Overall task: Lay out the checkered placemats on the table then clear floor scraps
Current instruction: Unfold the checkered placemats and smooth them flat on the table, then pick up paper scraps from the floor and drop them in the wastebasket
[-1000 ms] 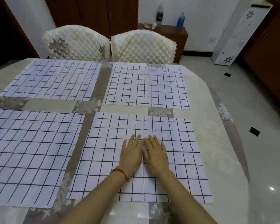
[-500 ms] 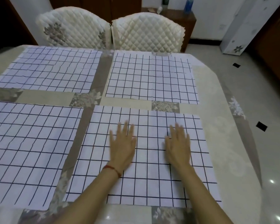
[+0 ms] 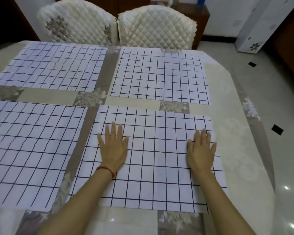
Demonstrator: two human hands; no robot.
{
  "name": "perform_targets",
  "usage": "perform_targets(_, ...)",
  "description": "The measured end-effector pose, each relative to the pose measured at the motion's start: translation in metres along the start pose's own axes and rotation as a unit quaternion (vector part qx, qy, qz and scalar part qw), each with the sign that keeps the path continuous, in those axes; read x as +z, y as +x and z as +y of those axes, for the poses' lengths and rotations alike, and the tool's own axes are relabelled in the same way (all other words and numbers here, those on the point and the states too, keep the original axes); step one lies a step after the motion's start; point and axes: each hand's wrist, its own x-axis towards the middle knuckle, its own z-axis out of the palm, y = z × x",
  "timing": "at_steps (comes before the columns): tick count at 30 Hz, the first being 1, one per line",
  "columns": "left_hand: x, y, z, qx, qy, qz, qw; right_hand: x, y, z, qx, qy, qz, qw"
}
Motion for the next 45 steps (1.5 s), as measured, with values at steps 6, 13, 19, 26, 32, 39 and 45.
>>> perform_targets(6,0.014,-0.054,0.074,0.107,-0.006,-0.093,0.99,0.026,-0.053,-0.063,-0.168,-0.022,-0.057,0.984)
perform_targets(13,0.021,-0.06,0.009,0.067,-0.01,-0.019,0.997,0.014,-0.051,0.008,-0.086,0.005,-0.043,0.995)
perform_targets(19,0.007,-0.068,-0.013,0.006,-0.023,-0.03,0.999,-0.009,-0.051,0.026,-0.075,0.043,-0.09,0.992)
perform_targets(26,-0.03,-0.1,0.03,0.065,-0.119,-0.051,0.989,-0.058,-0.086,0.039,-0.067,0.184,-0.081,0.977)
perform_targets(32,-0.053,-0.141,0.084,0.154,-0.199,-0.094,0.963,-0.11,-0.153,0.081,-0.003,0.214,0.001,0.977)
perform_targets(39,-0.071,-0.203,0.16,0.293,-0.213,-0.152,0.92,-0.145,-0.262,0.139,0.158,0.252,0.11,0.948)
perform_targets(45,-0.076,-0.28,0.224,0.418,-0.199,-0.214,0.86,-0.148,-0.376,0.193,0.282,0.283,0.167,0.901)
